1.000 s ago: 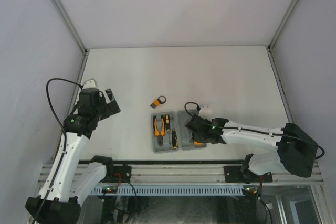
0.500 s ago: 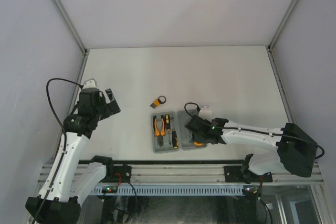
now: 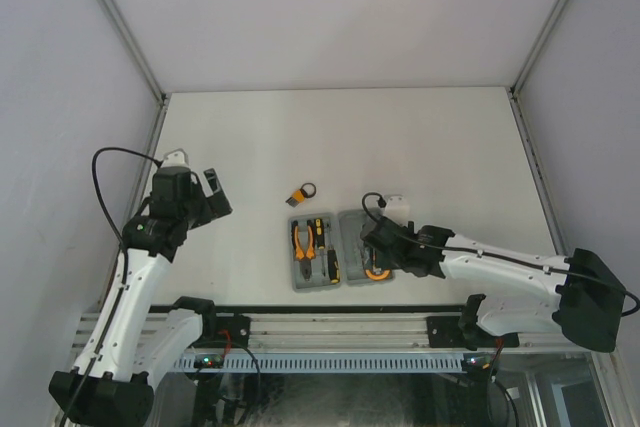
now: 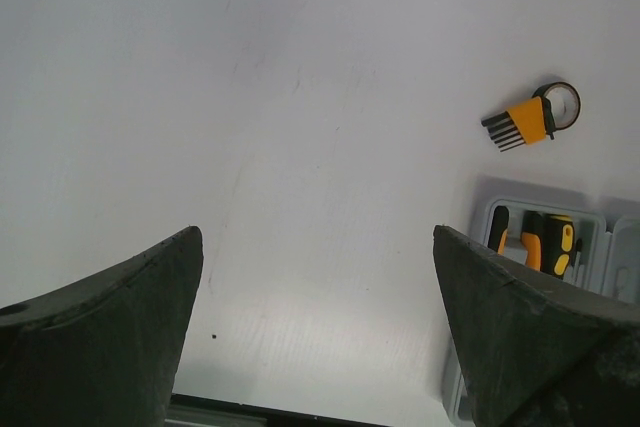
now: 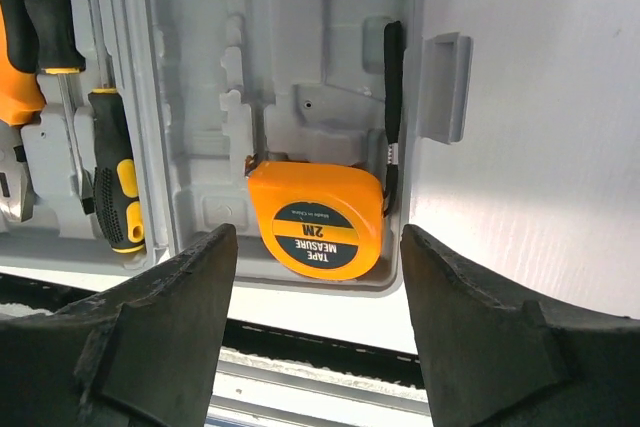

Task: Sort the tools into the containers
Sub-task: Place the engineering item in the storage box.

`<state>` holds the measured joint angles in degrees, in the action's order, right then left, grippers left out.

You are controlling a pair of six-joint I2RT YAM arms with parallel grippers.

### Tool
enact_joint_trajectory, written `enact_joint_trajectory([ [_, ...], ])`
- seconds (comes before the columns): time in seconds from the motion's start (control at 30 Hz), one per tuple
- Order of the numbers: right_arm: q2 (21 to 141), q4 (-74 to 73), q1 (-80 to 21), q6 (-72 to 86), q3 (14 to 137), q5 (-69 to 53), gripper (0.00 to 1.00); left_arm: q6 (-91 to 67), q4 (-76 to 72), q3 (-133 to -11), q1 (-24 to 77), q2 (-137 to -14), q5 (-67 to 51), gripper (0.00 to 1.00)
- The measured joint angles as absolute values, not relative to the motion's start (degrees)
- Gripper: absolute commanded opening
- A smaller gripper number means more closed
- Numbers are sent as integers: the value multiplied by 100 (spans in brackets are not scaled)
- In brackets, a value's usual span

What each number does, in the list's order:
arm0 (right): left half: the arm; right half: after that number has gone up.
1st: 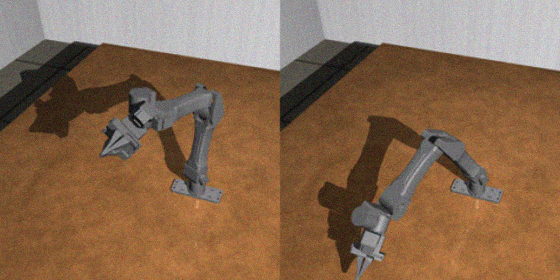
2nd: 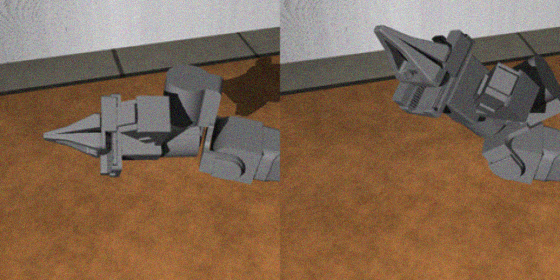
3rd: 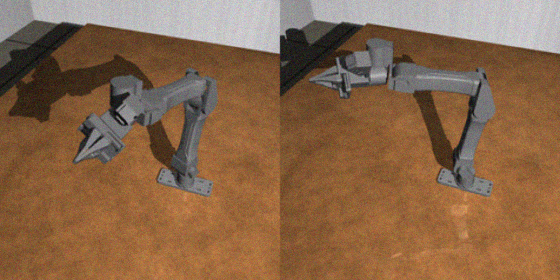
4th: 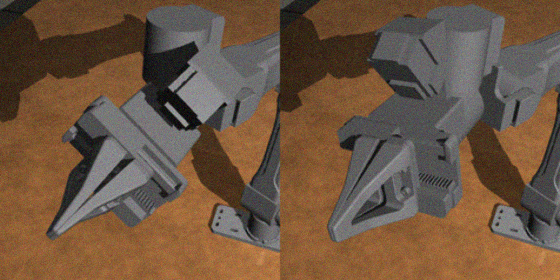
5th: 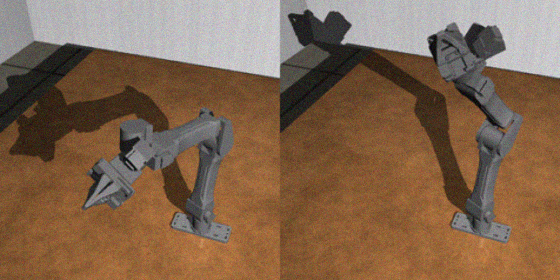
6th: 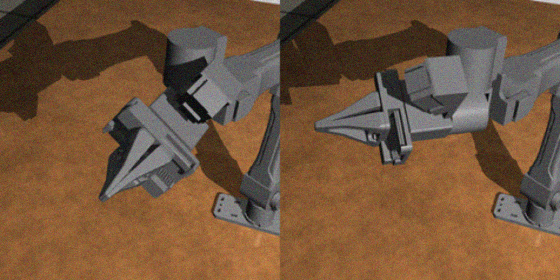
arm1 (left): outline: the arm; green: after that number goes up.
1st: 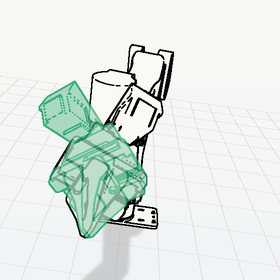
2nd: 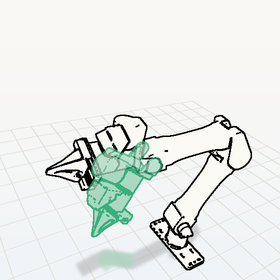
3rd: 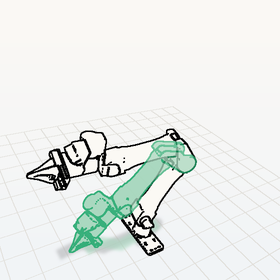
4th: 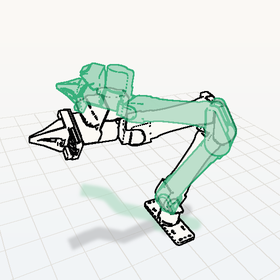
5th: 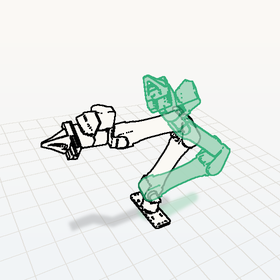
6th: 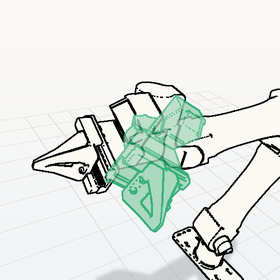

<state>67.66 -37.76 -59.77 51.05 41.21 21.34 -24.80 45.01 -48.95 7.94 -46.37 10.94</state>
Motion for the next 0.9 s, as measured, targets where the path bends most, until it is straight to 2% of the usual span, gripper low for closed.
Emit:
enact_joint_trajectory([
  [0.33,6825,-3664,-5970,4862,4121,2211,68,-2495,4453,-4875,794,-4598,1004,100],
  [0.5,6438,-3664,-5883,4779,4121,2335,81,-2641,4309,-4851,794,-4751,685,100],
  [0.77,5763,-3389,-5559,4617,3889,2246,97,-2947,3874,-4381,794,-4711,242,100],
  [0.83,5640,-3275,-5400,4591,3743,2130,97,-3015,3756,-4278,834,-4681,154,100],
  [0.9,5603,-3221,-5280,4567,3649,2008,90,-3094,3695,-4230,961,-4681,152,99],
])
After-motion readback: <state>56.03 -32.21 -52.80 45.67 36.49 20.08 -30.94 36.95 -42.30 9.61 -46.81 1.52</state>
